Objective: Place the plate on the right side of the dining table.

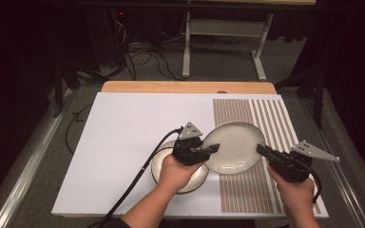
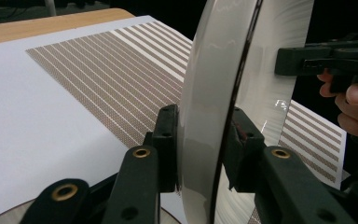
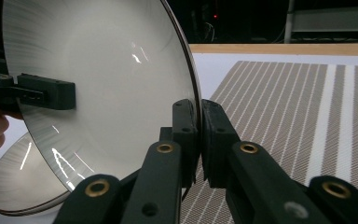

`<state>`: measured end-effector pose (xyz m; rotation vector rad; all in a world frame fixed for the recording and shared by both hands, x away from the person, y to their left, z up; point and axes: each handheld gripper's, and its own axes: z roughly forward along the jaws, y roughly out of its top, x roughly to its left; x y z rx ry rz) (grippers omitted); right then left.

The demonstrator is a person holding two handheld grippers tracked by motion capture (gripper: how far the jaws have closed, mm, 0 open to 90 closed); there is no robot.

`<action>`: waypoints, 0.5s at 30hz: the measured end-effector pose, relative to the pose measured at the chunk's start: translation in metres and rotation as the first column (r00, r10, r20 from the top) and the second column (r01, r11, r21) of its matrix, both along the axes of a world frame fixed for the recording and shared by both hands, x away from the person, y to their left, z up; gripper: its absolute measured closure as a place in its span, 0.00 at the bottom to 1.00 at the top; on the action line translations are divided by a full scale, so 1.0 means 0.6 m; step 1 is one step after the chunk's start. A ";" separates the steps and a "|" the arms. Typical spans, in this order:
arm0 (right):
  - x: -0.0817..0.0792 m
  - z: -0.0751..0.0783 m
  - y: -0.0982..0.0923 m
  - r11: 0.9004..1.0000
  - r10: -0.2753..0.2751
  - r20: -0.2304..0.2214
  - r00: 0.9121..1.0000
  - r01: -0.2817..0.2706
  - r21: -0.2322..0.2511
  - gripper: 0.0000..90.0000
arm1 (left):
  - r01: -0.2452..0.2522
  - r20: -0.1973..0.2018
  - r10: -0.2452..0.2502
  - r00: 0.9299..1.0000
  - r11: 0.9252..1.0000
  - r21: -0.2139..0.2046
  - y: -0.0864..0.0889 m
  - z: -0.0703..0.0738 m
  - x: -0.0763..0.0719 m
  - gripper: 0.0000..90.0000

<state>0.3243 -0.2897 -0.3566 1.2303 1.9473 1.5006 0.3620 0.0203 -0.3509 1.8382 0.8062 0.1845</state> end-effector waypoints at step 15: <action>-0.001 0.000 -0.044 0.998 -0.059 0.007 0.998 0.059 -0.016 0.98 | 0.009 -0.044 -0.008 0.999 1.000 0.019 -0.054 -0.004 0.026 0.74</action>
